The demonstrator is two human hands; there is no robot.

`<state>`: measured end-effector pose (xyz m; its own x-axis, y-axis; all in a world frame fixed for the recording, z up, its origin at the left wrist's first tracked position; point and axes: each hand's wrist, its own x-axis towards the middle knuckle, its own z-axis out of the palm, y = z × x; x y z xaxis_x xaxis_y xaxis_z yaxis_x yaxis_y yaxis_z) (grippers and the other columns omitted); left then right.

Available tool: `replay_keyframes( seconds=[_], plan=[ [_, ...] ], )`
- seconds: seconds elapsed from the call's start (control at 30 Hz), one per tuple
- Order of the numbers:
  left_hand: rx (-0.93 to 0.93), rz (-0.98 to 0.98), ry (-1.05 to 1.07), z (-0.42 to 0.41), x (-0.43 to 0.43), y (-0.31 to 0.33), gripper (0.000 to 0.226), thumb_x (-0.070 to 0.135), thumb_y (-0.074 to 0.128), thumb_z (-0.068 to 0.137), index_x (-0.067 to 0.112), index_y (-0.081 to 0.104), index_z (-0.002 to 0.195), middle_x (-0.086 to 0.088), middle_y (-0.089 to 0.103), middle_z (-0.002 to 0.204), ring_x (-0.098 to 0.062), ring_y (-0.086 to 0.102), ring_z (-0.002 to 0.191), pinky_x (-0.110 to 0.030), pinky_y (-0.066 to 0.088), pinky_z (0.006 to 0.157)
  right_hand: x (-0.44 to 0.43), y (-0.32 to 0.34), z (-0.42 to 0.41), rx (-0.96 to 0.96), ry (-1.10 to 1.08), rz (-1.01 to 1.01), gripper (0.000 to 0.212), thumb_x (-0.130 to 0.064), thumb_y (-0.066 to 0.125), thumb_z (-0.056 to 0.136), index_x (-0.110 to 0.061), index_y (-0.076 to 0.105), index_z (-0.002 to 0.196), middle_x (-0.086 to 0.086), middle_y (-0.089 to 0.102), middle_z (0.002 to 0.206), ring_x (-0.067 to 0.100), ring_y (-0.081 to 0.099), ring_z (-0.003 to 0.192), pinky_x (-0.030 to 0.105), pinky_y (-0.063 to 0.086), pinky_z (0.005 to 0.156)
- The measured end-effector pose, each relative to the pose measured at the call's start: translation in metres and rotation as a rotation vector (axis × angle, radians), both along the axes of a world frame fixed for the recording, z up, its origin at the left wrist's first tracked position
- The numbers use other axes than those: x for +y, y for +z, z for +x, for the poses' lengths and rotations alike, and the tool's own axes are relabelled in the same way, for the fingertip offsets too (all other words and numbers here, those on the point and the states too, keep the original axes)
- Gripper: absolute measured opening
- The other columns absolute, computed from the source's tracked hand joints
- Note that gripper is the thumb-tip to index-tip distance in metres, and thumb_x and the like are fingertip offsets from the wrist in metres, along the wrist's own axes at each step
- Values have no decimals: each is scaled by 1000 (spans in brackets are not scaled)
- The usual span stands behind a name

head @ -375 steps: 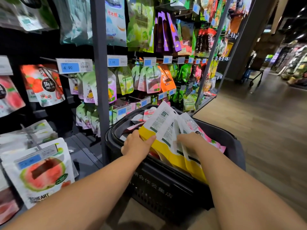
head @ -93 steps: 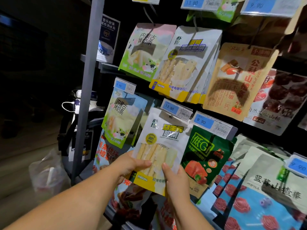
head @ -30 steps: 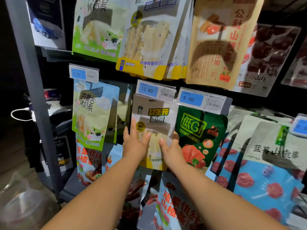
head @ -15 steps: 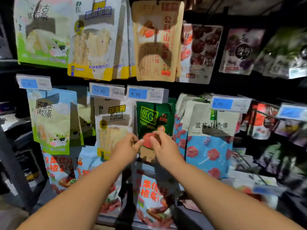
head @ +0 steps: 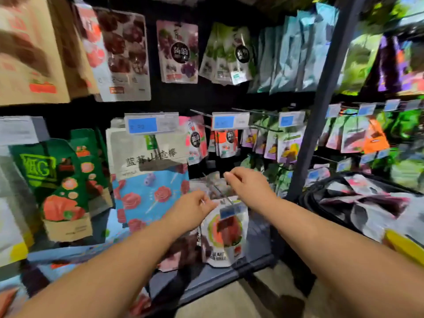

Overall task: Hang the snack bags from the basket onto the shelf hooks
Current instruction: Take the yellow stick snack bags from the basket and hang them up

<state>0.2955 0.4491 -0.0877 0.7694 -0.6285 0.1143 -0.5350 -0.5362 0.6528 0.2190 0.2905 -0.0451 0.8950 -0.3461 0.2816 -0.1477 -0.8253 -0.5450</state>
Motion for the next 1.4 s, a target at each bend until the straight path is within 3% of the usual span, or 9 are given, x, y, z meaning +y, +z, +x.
replay_keyframes(
  seconds=[0.1, 0.27, 0.4, 0.63, 0.83, 1.0, 1.23, 1.3, 1.4],
  plan=[
    [76, -35, -110, -18, -63, -3, 30, 40, 53, 98, 15, 51, 82, 4, 48, 72, -20, 50, 76, -31, 34, 65, -55, 3, -21, 18, -138, 31, 37, -39, 45, 103, -9, 62, 90, 10, 66, 86, 28, 61, 86, 38, 46, 77],
    [141, -31, -244, -45, -160, -7, 38, 43, 49, 100, 6, 56, 95, -11, 57, 89, -26, 56, 84, -31, 38, 67, -138, 1, -53, 61, -358, 35, 31, -42, 47, 102, -16, 61, 92, 6, 65, 90, 26, 60, 89, 34, 44, 73],
    [157, -20, -335, -68, -221, -7, 32, 44, 49, 100, 15, 49, 88, 0, 48, 76, -19, 48, 73, -29, 33, 58, -194, 4, -89, 83, -532, 12, 34, -42, 50, 100, -11, 66, 100, 8, 67, 94, 27, 59, 94, 31, 38, 71],
    [158, -56, -388, -108, -306, -16, 32, 46, 53, 97, 15, 61, 100, 3, 58, 92, -23, 58, 96, -28, 37, 73, -262, -8, -165, 116, -774, 32, 24, -40, 57, 97, -17, 64, 98, 3, 62, 92, 25, 57, 90, 31, 40, 71],
    [100, -163, -375, -132, -355, -33, 28, 48, 57, 93, 26, 53, 77, 10, 52, 73, -24, 59, 92, -31, 40, 72, -299, -20, -223, 293, -931, 84, 25, -43, 59, 94, -20, 61, 102, 4, 63, 102, 26, 59, 98, 29, 39, 74],
    [-59, -186, -391, -149, -367, -44, 32, 55, 56, 91, 26, 54, 78, 13, 50, 75, -21, 52, 93, -38, 43, 82, -319, -39, -255, 427, -1077, 261, 86, -61, 65, 83, -13, 36, 149, 11, 44, 148, 31, 43, 134, 41, 41, 107],
    [-40, -141, -428, -152, -374, -49, 30, 57, 56, 90, 27, 54, 84, 13, 53, 92, -19, 52, 104, -40, 43, 87, -319, -57, -269, 531, -1169, 520, 133, -86, 63, 60, -16, 7, 157, 13, 32, 155, 35, 33, 140, 49, 35, 111],
    [-34, -138, -428, -153, -373, -49, 31, 57, 57, 90, 27, 55, 85, 13, 53, 93, -18, 51, 105, -40, 44, 87, -316, -57, -269, 524, -1173, 532, 133, -87, 63, 61, -16, 5, 157, 12, 30, 157, 36, 33, 140, 48, 36, 111],
    [-29, -126, -427, -153, -371, -50, 31, 58, 57, 90, 27, 55, 86, 13, 52, 93, -18, 52, 106, -41, 46, 85, -312, -53, -269, 432, -1137, 619, 119, -70, 70, 74, -12, 6, 156, 11, 30, 157, 35, 35, 139, 43, 37, 104]
  ],
)
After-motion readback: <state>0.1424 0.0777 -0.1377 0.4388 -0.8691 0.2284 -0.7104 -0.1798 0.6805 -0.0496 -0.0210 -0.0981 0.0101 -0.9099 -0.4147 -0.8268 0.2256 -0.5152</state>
